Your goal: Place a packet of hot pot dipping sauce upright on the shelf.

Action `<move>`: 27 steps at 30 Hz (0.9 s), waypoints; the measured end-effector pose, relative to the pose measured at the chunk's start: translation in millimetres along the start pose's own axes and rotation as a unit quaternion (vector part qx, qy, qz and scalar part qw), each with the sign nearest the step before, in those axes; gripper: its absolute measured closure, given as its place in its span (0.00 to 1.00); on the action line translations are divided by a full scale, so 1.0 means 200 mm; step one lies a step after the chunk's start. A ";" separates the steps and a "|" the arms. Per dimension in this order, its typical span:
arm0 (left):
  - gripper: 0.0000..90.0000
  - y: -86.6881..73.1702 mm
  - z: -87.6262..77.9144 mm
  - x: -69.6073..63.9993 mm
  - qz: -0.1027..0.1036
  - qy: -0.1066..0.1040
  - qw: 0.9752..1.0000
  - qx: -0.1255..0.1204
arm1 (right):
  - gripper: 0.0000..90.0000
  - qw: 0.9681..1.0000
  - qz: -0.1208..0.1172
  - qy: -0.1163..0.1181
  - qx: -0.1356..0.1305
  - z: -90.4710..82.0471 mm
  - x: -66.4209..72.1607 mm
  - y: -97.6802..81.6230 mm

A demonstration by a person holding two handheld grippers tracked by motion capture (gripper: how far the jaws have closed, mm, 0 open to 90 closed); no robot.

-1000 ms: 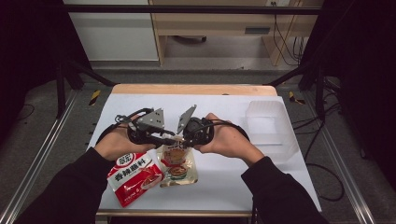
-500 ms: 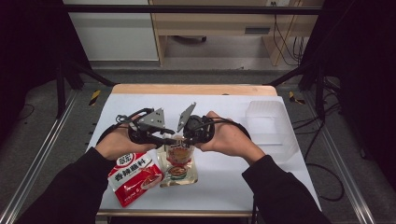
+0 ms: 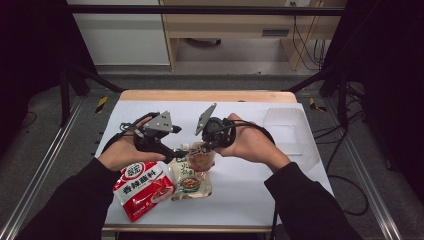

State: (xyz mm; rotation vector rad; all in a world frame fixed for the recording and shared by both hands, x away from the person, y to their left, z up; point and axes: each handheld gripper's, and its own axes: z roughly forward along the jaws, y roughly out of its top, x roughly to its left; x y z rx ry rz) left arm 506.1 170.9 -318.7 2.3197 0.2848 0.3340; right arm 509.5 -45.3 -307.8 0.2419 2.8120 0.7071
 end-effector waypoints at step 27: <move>0.09 -0.09 0.03 0.03 -0.030 0.026 0.999 0.013 | 1.00 1.000 0.020 -0.019 0.006 -0.09 -0.06 -0.12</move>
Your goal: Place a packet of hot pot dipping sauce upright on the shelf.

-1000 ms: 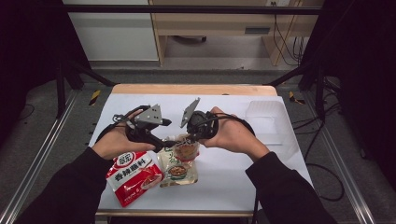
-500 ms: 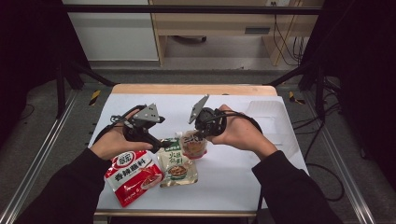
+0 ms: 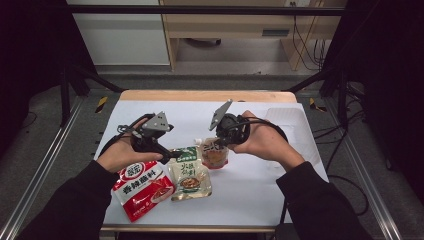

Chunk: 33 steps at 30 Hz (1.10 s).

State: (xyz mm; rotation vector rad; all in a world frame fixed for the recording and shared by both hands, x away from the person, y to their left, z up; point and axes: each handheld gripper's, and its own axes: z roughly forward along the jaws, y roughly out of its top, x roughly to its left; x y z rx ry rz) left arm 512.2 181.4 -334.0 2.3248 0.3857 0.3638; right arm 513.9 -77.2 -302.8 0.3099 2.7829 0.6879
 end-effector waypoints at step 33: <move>0.08 -0.29 -0.01 0.00 -0.029 0.010 0.999 0.024 | 0.99 0.998 0.028 -0.058 -0.020 -0.34 -0.17 -0.15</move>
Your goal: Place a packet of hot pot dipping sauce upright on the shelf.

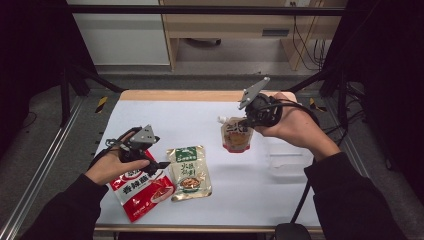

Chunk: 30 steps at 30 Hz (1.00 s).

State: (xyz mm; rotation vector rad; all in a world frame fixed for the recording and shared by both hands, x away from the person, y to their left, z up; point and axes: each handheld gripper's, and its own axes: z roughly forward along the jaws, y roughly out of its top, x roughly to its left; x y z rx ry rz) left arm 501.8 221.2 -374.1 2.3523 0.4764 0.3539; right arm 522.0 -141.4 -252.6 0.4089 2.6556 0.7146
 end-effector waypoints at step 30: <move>0.08 -0.16 -0.05 0.02 -0.031 0.006 1.000 0.001 | 0.99 0.997 0.056 -0.045 0.000 -0.25 -0.15 -0.34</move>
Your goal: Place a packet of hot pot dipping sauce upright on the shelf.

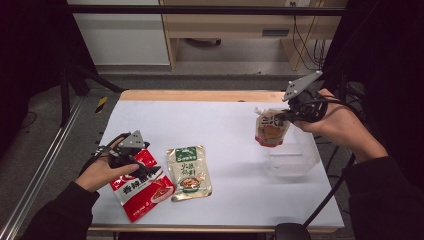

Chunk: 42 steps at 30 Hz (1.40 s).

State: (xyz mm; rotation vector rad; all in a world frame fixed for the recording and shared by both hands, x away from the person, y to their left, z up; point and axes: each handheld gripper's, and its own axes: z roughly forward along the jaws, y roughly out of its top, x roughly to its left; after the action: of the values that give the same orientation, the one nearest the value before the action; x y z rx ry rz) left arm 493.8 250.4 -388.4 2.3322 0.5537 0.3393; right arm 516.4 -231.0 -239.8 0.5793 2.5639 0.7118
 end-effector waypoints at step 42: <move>0.08 -0.07 0.00 0.02 -0.005 0.002 1.000 0.025 | 0.99 0.998 0.065 0.005 -0.001 -0.06 0.00 -0.45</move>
State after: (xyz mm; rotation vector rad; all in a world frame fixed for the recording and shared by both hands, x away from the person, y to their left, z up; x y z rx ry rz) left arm 493.6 262.3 -396.9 2.3755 0.5822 0.3297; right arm 485.8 -305.9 -280.0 0.7502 2.5527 0.7633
